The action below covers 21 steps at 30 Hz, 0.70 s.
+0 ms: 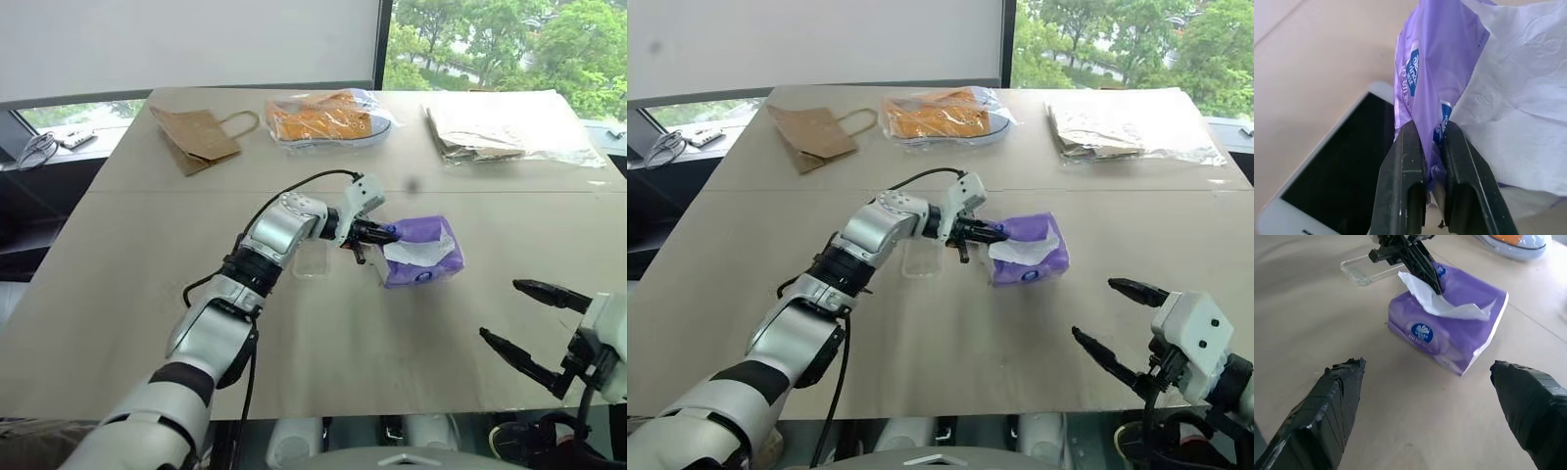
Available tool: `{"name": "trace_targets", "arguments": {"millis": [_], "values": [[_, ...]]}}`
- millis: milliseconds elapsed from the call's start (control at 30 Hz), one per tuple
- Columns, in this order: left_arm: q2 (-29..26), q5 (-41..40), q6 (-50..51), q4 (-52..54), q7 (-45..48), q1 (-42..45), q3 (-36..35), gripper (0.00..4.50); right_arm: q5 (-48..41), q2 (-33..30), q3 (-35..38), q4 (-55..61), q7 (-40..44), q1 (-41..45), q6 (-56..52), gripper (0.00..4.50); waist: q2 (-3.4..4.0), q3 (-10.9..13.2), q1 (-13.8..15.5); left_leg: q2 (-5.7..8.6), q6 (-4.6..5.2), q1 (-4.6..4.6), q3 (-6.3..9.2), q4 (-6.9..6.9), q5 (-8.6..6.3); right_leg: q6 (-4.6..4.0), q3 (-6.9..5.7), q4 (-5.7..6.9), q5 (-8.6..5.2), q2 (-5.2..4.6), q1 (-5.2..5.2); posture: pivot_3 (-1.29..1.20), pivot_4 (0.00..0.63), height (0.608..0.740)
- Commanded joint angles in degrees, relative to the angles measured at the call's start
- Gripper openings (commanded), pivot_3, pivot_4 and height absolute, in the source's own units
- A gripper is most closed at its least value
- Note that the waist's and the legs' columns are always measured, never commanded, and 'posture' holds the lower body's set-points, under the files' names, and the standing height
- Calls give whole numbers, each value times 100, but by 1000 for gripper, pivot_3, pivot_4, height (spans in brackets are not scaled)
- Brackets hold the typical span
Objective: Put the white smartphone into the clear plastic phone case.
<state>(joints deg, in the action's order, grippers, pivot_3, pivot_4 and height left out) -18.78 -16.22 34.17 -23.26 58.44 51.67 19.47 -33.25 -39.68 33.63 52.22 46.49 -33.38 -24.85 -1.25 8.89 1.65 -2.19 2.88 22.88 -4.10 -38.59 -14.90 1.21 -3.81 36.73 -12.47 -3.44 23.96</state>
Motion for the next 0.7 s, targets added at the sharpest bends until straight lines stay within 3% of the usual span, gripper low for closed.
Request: {"name": "trace_targets", "arguments": {"millis": [33,233,400,633,700], "values": [[-321,-559,625,1036,-515,-146,-1195,27,19,5,-271,23,-222,370,76,4500,-3,4,-67,-1,0,0,1,0,0,0,0,1,0,-1,0,0,150,740],[-1209,-494,1599,2028,-2179,-947,-2941,27,114,-98,-1304,-165,-409,1368,-30,4500,-3,7,-142,-4,-1,-17,3,8,1,23,10,9,13,4,0,0,150,740],[-1810,-453,2153,2231,-3157,-1534,-4251,27,138,-180,-2062,-630,-198,2228,1,4500,-31,23,-100,-3,-2,-13,5,6,1,23,5,9,14,1,0,0,150,740],[-2085,-436,2258,1947,-3679,-2433,-5198,27,128,-259,-2525,-1199,186,2856,94,4500,-45,28,-38,10,-3,-6,2,5,1,4,-2,1,26,-27,-4,0,150,740],[-2168,-319,2060,1810,-3710,-2571,-5114,884,117,-276,-2560,-1238,240,2869,110,4500,-59,36,1,9,-3,-5,8,5,1,2,-11,2,26,-27,-4,0,150,740]]}}
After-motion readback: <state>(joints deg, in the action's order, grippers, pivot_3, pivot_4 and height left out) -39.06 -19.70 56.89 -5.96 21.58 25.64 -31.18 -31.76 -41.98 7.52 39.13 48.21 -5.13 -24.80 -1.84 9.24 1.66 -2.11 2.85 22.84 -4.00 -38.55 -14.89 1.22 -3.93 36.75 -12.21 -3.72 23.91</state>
